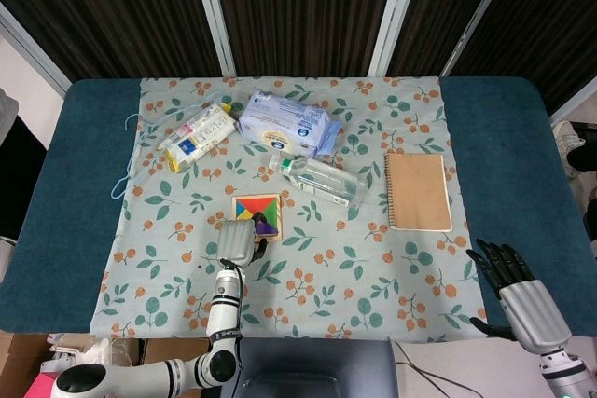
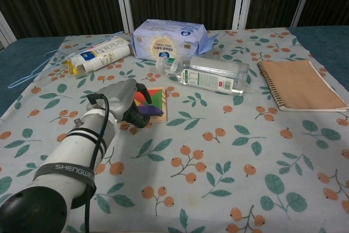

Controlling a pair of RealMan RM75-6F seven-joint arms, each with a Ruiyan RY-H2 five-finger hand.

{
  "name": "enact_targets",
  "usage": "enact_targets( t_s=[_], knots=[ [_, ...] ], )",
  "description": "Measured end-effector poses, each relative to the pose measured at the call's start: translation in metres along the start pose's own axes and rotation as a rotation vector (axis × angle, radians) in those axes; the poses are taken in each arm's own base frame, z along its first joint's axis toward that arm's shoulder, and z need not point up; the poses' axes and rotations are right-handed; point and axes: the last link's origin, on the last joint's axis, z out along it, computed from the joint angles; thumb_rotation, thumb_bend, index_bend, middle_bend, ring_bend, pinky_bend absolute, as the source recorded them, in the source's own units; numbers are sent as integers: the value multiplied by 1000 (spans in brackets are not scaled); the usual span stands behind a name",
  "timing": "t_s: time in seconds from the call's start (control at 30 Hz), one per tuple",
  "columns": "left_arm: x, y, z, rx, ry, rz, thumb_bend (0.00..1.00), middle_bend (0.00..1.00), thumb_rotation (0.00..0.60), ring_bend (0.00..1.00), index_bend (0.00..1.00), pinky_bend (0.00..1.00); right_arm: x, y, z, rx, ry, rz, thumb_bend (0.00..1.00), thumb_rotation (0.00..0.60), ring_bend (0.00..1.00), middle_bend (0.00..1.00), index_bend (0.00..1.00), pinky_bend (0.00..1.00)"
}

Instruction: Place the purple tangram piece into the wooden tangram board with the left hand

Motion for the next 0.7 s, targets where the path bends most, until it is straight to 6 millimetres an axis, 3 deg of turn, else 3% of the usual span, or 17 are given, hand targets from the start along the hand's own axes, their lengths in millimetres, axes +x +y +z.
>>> enact_targets(
  t_s=[0.7],
  knots=[
    [-4,-5,1,2,-13,12,385,1000,600,1000,347,1000,1,0,-2,0,2,1,160,600,0,0,0,0]
  ],
)
